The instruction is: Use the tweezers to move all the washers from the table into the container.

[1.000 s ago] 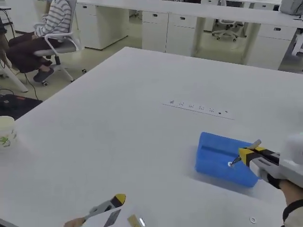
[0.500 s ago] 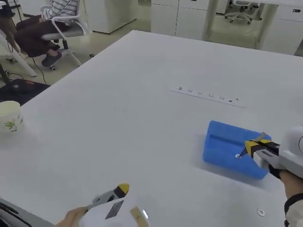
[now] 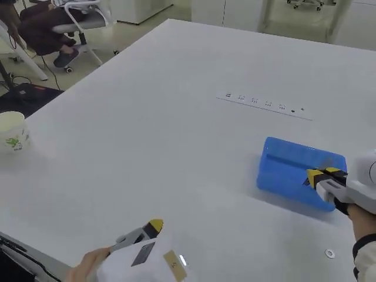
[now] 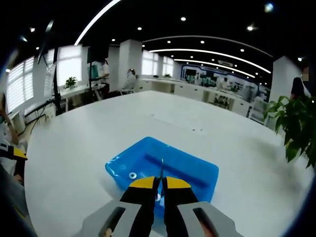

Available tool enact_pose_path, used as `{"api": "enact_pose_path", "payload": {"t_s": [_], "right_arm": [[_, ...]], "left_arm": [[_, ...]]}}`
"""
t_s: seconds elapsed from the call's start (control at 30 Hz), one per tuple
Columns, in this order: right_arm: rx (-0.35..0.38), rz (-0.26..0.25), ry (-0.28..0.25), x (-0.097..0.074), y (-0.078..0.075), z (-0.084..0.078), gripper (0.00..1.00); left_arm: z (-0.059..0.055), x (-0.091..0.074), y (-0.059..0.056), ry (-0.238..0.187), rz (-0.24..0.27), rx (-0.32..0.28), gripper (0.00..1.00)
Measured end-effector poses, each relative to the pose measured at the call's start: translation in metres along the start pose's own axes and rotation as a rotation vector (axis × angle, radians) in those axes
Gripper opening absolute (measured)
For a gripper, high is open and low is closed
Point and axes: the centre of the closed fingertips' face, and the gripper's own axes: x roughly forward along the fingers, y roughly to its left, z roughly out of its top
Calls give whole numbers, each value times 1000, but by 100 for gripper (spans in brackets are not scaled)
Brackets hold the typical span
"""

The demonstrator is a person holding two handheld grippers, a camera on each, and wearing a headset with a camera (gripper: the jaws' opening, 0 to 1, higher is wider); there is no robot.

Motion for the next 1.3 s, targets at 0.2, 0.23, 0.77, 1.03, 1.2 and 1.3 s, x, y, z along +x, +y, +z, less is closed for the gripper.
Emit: {"api": "enact_pose_path", "payload": {"t_s": [0.2,0.23,0.77,1.03,1.2,1.3], "right_arm": [[-8,-1,8,3,1,-3,2],[-5,0,11,4,1,-4,2],[52,1,18,4,-2,-5,3],[25,-20,-34,-13,-7,12,3],[33,-27,-71,-31,-11,24,3],[45,-23,-83,-40,-11,28,3]], "left_arm": [[0,1,-1,3,-5,0,91],[-1,1,-1,5,-5,1,91],[1,0,-1,-6,-10,-1,91],[4,-2,0,-19,-3,-4,92],[5,-2,0,-26,0,2,92],[6,-3,0,-33,2,5,92]]}}
